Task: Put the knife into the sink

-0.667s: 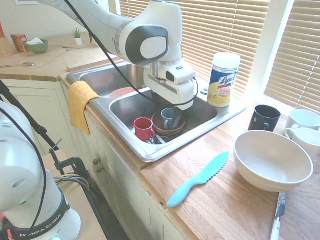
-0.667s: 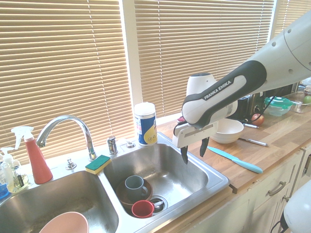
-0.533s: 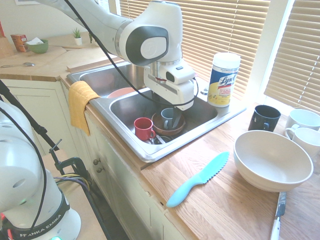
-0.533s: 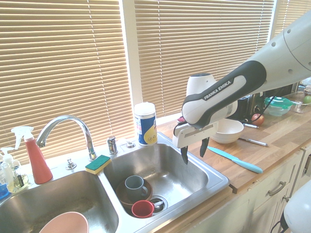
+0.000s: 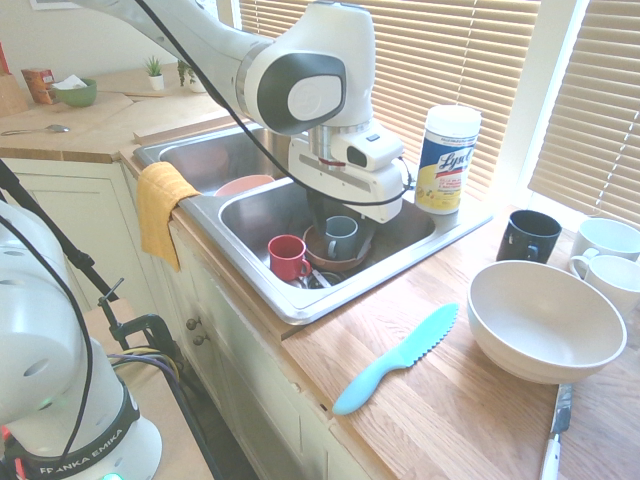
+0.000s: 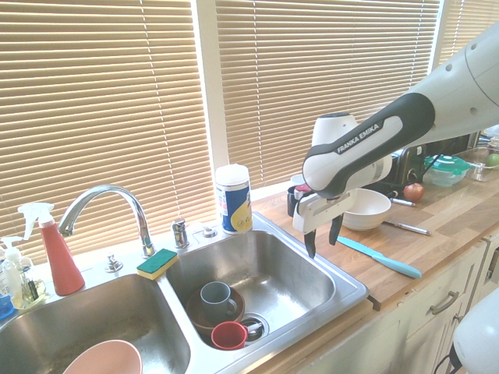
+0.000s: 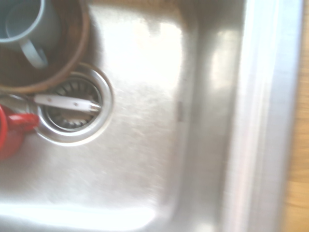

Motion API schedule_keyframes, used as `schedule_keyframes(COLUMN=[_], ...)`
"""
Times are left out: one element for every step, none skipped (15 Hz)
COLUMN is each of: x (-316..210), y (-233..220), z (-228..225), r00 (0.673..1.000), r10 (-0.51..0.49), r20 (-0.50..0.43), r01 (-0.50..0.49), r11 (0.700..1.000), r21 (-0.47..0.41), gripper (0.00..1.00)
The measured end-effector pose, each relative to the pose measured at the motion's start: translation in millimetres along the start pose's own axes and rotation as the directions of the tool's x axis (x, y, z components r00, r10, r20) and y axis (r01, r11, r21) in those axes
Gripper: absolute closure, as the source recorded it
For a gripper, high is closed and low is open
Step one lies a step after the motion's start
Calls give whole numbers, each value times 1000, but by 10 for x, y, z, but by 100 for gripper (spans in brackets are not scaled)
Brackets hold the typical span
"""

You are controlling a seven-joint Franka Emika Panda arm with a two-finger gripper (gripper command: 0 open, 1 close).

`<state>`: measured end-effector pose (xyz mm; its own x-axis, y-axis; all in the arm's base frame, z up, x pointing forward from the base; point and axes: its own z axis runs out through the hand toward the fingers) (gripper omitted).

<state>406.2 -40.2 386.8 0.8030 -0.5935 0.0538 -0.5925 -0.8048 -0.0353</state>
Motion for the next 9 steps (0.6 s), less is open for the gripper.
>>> schedule_keyframes(x=[74,130,150,157,164,168,174,177,179], y=[167,330,486,633,791,924,1030,1115,1177], z=[-26,-16,30,80,138,191,230,272,311], r00=[999,997,993,988,985,985,985,986,987], r10=[-32,-78,-120,-152,-170,-175,-175,-168,-163], r20=[2,-3,0,5,7,10,8,3,-4], r01=[32,78,120,152,170,175,175,168,162], r11=[999,997,993,988,985,984,983,984,984], r21=[8,9,0,-12,-29,-42,-54,-63,-70], gripper=[0,0,0,0,0,0,0,0,0])
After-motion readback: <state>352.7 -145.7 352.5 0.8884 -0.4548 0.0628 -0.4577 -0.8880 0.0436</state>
